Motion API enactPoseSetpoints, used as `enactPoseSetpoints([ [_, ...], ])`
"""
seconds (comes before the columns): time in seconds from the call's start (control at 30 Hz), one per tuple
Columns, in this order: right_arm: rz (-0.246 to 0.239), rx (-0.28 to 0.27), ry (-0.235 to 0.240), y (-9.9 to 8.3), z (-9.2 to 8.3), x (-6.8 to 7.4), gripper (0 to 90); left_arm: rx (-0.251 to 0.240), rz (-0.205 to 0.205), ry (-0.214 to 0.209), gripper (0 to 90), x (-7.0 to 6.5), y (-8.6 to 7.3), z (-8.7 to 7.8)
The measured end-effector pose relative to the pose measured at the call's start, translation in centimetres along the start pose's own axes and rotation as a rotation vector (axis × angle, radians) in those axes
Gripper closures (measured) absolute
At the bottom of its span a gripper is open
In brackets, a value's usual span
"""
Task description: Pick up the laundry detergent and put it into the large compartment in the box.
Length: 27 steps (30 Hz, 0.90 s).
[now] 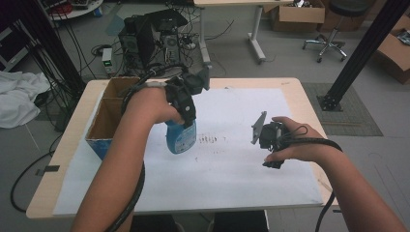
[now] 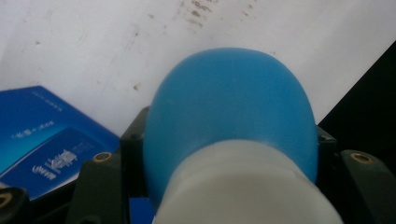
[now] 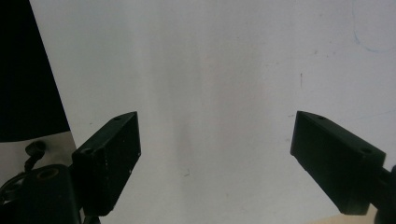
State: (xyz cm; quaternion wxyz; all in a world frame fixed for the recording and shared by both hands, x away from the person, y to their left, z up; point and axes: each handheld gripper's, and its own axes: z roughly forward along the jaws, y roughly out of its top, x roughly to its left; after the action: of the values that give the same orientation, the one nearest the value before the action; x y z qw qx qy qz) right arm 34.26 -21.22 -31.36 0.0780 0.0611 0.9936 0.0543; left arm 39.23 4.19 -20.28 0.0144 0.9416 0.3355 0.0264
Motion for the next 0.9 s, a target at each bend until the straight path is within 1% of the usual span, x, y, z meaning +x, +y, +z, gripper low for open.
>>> enactPoseSetpoints([
  [0.17, 0.001, -0.001, -0.002, 0.0, -0.1, 0.0, 16.0, -0.003, -0.08, -0.012, 38.5, 1.2, -0.6, -1.9],
  [0.23, 0.001, 0.001, -0.001, -0.1, -0.2, 0.0, 16.0, -0.011, -0.117, -0.008, 38.5, 1.7, -0.9, -2.6],
  [0.3, 0.001, 0.002, -0.001, -0.1, -0.2, 0.0, 16.0, 0.0, -0.166, -0.008, 38.5, 2.3, -1.3, -3.4],
  [0.37, 0.0, 0.005, -0.001, -0.1, -0.2, 0.0, 16.1, 0.0, -0.2, -0.006, 38.5, 2.9, -1.7, -4.2],
  [0.47, 0.001, 0.003, 0.0, -0.1, -0.2, -0.1, 16.1, -0.009, -0.239, 0.018, 38.5, 3.7, -2.5, -5.7],
  [0.67, 0.002, 0.005, 0.0, 0.1, -0.4, -0.2, 16.0, -0.027, -0.29, 0.024, 38.5, 5.1, -4.0, -8.5],
  [0.73, -0.001, 0.007, -0.004, 0.2, -0.6, -0.2, 16.1, -0.033, -0.315, 0.026, 38.5, 5.5, -4.6, -9.5],
  [0.77, -0.001, 0.002, -0.004, 0.3, -0.6, -0.2, 16.1, -0.041, -0.329, 0.027, 38.5, 5.6, -4.8, -9.8],
  [0.83, -0.005, 0.009, -0.003, 0.4, -0.6, -0.2, 16.0, -0.045, -0.372, 0.032, 38.5, 6.1, -5.3, -10.5],
  [0.9, -0.007, 0.009, -0.005, 0.5, -0.6, -0.3, 16.1, -0.044, -0.396, 0.042, 38.5, 6.4, -5.7, -11.0],
])
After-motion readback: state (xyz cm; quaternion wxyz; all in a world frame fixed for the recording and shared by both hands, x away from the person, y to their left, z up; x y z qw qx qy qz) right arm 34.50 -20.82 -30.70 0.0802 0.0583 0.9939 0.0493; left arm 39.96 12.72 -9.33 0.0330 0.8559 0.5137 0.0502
